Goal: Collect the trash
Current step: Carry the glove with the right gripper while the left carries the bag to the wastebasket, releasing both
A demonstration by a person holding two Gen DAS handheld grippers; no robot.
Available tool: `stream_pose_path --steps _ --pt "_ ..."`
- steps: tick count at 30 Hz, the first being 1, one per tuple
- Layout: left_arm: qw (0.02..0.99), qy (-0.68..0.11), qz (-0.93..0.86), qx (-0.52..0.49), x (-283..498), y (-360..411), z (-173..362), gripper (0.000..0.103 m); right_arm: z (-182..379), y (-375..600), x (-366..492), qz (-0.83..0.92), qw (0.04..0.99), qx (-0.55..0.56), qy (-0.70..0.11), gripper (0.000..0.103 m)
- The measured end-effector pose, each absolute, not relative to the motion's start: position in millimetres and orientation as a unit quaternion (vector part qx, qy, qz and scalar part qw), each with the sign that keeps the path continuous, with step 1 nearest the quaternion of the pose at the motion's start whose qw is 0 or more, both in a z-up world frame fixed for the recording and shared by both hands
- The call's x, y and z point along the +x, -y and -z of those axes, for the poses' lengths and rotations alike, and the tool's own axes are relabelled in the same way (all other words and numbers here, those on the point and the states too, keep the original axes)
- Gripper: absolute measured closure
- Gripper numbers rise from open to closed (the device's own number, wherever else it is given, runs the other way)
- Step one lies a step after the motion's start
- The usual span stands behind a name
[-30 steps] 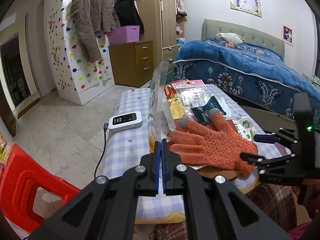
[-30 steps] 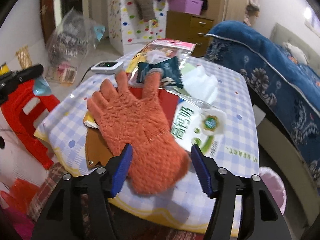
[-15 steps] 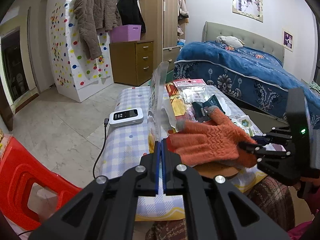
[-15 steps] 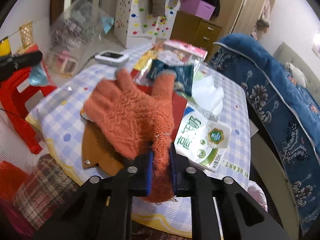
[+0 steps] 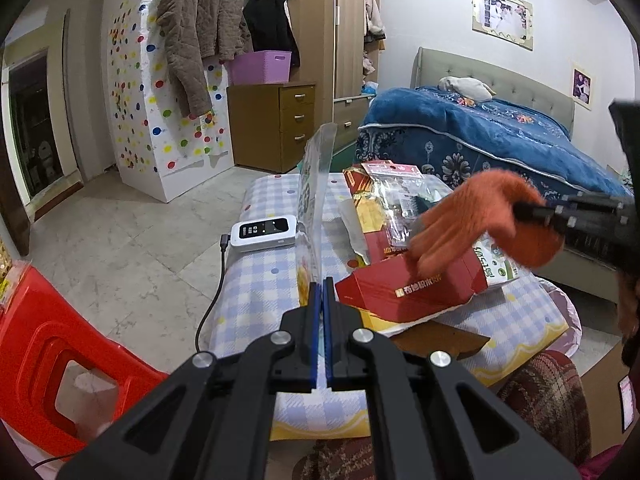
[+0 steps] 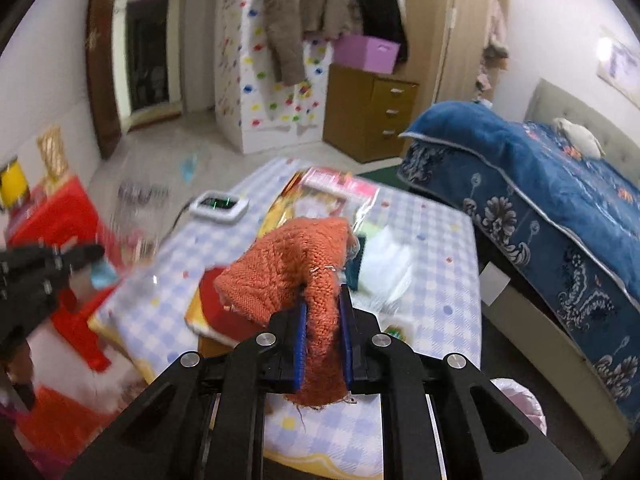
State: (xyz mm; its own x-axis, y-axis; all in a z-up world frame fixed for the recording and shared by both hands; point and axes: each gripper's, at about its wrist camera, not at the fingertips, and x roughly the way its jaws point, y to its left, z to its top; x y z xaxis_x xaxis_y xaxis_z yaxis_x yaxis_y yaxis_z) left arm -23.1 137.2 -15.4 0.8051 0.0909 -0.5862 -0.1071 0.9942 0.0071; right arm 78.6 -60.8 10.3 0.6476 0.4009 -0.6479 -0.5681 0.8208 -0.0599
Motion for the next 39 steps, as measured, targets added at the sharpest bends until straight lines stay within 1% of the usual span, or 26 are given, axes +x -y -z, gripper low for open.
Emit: stream_pose_path --steps 5,9,15,19,23,29,35,39 --pt "0.954 -0.296 -0.044 -0.007 -16.0 -133.9 3.7 0.103 -41.6 82.7 84.2 -0.267 0.915 -0.073 -0.294 0.089" --pt "0.957 -0.289 -0.025 0.000 -11.1 -123.3 -7.7 0.103 -59.3 101.5 81.2 -0.251 0.927 -0.054 -0.273 0.089" --pt "0.959 -0.281 0.042 0.021 -2.8 -80.4 -25.5 0.103 -74.5 150.7 62.0 -0.220 0.944 -0.010 -0.244 0.089" --pt "0.957 -0.275 0.090 0.028 6.4 -46.6 -34.9 0.103 -78.3 185.7 52.8 -0.185 0.952 -0.003 -0.242 0.089" --pt "0.950 -0.275 0.143 0.041 15.3 -6.3 -36.8 0.103 -69.9 221.0 40.5 -0.141 0.958 -0.007 -0.248 0.089" --pt "0.926 -0.295 0.226 0.059 28.2 61.5 -22.1 0.103 -43.3 276.2 24.5 -0.067 0.960 -0.003 -0.272 0.089" --pt "0.893 -0.322 0.303 0.081 45.0 141.4 12.1 0.103 1.6 326.4 17.8 0.011 0.948 0.005 -0.318 0.089" --pt "0.876 -0.345 0.324 0.090 64.6 178.5 35.5 0.103 30.4 351.8 22.2 0.039 0.937 0.018 -0.348 0.089"
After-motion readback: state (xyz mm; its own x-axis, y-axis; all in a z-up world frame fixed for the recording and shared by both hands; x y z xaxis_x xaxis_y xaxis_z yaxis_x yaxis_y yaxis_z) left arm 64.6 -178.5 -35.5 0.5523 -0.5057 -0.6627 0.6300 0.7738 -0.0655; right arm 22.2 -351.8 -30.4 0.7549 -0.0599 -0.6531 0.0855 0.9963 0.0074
